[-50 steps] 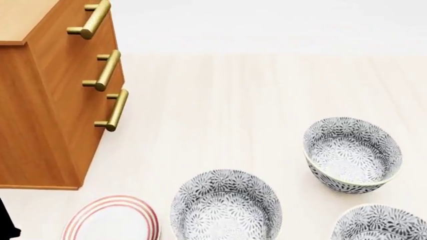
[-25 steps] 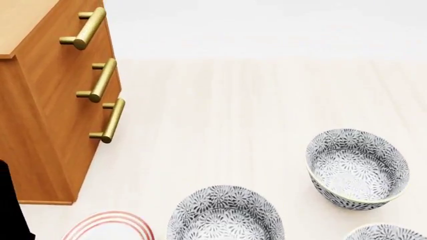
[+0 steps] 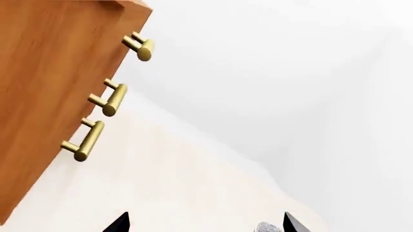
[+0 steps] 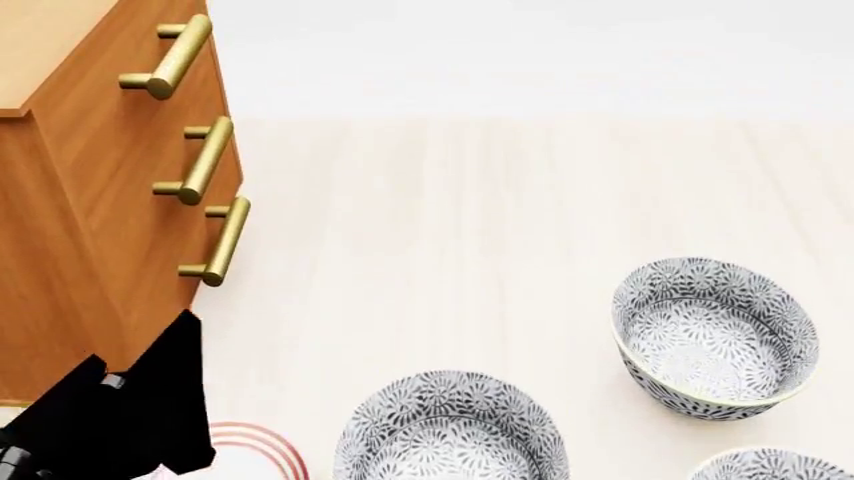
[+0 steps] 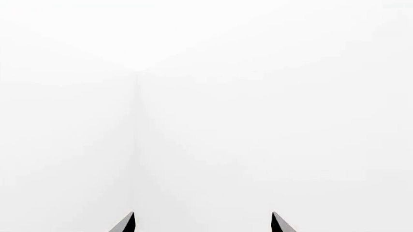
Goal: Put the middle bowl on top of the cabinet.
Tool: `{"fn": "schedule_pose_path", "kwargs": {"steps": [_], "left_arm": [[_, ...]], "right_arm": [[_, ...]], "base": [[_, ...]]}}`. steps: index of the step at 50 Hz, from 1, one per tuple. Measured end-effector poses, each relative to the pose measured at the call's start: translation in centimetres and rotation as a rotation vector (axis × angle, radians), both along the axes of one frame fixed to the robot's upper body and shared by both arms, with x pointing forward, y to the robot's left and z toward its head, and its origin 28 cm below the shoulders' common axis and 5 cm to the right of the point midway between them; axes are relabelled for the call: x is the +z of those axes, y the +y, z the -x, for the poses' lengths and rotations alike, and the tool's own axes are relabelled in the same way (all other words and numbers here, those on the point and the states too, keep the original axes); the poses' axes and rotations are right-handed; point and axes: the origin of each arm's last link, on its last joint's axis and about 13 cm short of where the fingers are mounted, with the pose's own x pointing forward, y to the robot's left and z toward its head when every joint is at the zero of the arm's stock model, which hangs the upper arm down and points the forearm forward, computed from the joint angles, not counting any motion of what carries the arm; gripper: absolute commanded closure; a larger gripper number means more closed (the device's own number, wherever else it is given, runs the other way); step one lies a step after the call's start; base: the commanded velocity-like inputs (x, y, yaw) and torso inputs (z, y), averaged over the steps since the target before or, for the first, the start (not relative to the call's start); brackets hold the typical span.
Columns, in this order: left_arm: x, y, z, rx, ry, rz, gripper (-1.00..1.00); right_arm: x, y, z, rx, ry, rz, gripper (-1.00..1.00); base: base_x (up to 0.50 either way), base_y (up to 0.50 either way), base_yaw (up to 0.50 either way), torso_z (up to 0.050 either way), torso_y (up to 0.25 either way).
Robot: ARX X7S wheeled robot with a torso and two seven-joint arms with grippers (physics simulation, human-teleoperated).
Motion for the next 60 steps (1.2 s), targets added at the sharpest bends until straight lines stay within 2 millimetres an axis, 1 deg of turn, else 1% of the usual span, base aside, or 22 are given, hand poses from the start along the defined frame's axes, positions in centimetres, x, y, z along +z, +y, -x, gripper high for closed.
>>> {"fn": "schedule_pose_path", "kwargs": {"steps": [7,17,30,44,60], "left_arm": [[-0.2,-1.1,-0.3,-0.060,0.097,0.065,-1.00],[-1.1,-2.5,-0.7,-0.084,0.228,0.111,-1.00],[-2.7,-3.8,-1.0,-0.090,0.370,0.118,-1.00],[-3.6,-4.6,-1.2,-0.094,0.429,0.101,-1.00],[-3.8,-5.3,-1.1,-0.089,0.426,0.042,-1.00]], "right_arm": [[-0.1,0.2,-0.1,0.002,-0.003,0.001,-1.00],[-0.1,0.0,0.0,0.002,-0.007,0.003,-1.00],[0.2,-0.3,0.2,0.002,-0.010,0.008,-1.00],[0.2,-0.4,0.3,0.005,-0.007,0.013,-1.00],[0.3,-0.5,0.3,0.006,-0.008,0.018,-1.00]], "base": [[0.00,0.00,0.00,0.000,0.000],[0.00,0.00,0.00,0.000,0.000],[0.00,0.00,0.00,0.000,0.000],[0.00,0.00,0.00,0.000,0.000],[0.00,0.00,0.00,0.000,0.000]]}}
